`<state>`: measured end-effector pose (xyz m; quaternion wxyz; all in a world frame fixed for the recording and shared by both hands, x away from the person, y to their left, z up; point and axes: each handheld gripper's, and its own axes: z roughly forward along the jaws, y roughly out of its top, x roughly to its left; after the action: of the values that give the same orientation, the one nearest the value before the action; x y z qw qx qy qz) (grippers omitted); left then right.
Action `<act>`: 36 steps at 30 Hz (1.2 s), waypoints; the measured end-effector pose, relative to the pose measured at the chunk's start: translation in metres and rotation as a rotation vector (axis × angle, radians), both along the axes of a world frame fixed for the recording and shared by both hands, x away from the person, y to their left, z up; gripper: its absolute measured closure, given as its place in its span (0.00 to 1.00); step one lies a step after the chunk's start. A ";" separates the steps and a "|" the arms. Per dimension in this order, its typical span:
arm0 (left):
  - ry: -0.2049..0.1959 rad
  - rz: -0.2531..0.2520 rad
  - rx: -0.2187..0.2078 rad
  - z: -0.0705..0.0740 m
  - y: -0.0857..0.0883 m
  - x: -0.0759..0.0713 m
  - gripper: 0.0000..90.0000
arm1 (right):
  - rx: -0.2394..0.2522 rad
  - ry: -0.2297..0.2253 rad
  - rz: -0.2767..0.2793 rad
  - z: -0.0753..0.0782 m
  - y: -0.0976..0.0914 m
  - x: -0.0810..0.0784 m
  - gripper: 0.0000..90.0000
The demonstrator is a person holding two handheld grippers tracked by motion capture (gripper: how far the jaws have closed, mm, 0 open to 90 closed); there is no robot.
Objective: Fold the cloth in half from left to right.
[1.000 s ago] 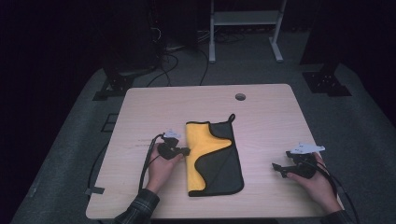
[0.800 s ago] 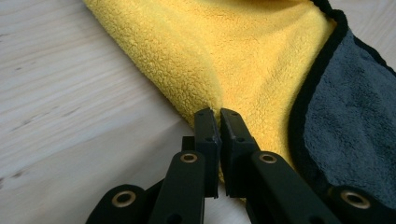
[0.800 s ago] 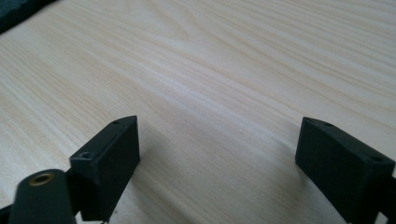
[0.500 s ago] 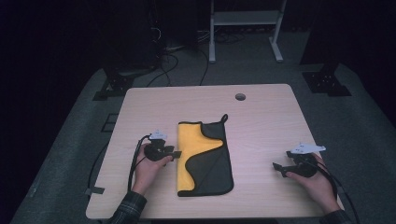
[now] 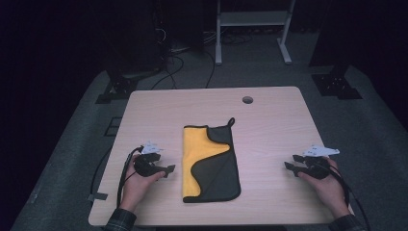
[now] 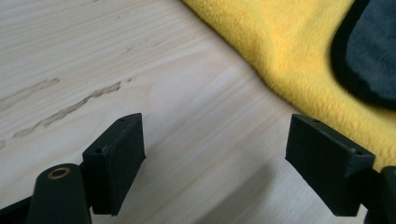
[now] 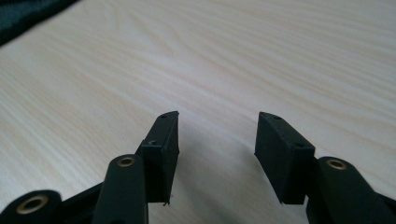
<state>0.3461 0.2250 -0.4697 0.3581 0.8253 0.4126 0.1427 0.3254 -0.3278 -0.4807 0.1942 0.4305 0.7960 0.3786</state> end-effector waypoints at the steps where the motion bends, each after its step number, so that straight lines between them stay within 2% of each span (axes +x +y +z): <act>1: -0.004 -0.003 0.004 0.000 0.002 -0.001 0.20 | -0.001 0.003 0.002 0.001 0.001 0.001 0.55; 7: -0.010 -0.008 0.003 -0.006 0.009 -0.006 0.17 | 0.012 -0.014 0.033 0.010 0.012 0.004 0.56; 9: -0.028 -0.020 0.003 -0.008 0.013 -0.010 0.17 | 0.032 -0.014 0.048 0.011 0.016 0.005 0.57; 11: -0.039 -0.030 0.007 -0.009 0.014 -0.011 0.15 | 0.026 -0.006 0.059 0.012 0.017 0.006 0.56; 12: -0.061 -0.046 0.011 -0.012 0.015 -0.013 0.13 | 0.022 -0.012 0.074 0.015 0.020 0.009 0.57; 13: -0.070 -0.049 0.029 -0.013 0.015 -0.015 0.10 | 0.021 -0.014 0.078 0.017 0.022 0.010 0.56; 19: -0.057 -0.063 0.056 -0.014 0.015 -0.016 0.00 | 0.022 -0.033 0.125 0.026 0.040 0.019 0.57; 28: -0.053 -0.062 0.054 -0.014 0.015 -0.016 0.00 | 0.018 -0.042 0.204 0.035 0.070 0.031 0.57; 30: -0.053 -0.063 0.055 -0.014 0.015 -0.016 0.00 | 0.036 -0.041 0.211 0.036 0.074 0.033 0.56; 32: -0.053 -0.062 0.054 -0.014 0.015 -0.016 0.00 | 0.022 -0.040 0.222 0.037 0.078 0.035 0.56; 36: -0.053 -0.063 0.055 -0.014 0.015 -0.016 0.00 | 0.031 -0.047 0.236 0.041 0.085 0.039 0.56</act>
<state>0.3301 0.2397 -0.4834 0.3506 0.8432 0.3728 0.1644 0.3644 -0.2429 -0.4393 0.1598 0.3277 0.8304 0.4212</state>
